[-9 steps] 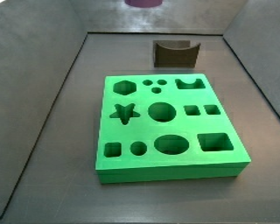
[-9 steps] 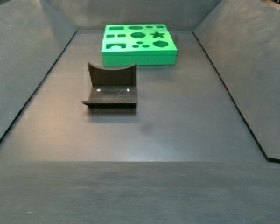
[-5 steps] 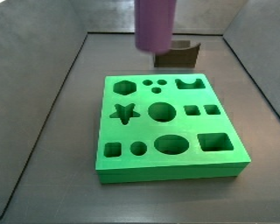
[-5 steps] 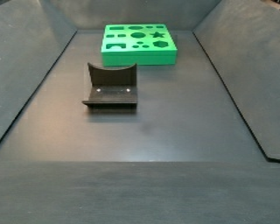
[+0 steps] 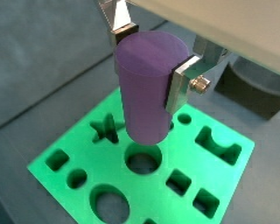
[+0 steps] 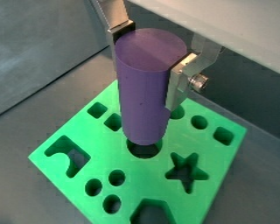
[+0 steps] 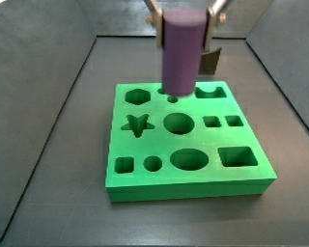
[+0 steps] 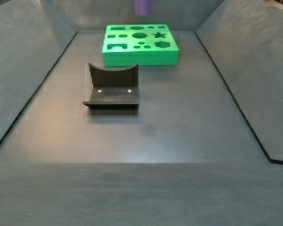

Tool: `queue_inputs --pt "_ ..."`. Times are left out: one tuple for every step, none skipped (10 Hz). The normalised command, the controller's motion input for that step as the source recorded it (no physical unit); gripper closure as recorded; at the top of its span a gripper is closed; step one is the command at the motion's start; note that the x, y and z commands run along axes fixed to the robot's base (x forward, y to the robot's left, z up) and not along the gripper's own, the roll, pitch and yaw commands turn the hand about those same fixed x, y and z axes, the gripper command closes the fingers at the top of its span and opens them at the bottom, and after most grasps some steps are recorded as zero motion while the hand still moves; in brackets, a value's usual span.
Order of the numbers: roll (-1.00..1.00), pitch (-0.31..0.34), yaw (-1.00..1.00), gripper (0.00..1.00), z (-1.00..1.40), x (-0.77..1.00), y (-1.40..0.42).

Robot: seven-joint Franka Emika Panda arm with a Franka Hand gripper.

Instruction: Insert the round object.

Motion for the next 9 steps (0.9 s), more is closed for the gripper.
queue_inputs --pt "-0.02 -0.116 -0.13 1.0 -0.97 0.15 -0.15" --pt "-0.08 -0.169 -0.17 1.0 -0.81 0.03 -0.15" --pt "-0.09 -0.18 -0.15 1.0 -0.71 0.0 -0.11" --pt "0.0 -0.104 -0.09 1.0 -0.6 0.0 0.0" --pt "0.07 -0.083 0.0 1.0 -0.5 -0.09 0.0" --pt "0.05 -0.07 0.0 1.0 -0.48 -0.05 0.0" --pt "0.0 -0.033 0.0 1.0 -0.57 0.11 0.0" --pt "0.0 -0.013 0.0 1.0 -0.61 0.29 -0.02" --pt "0.0 0.0 0.0 1.0 -0.67 0.45 -0.04"
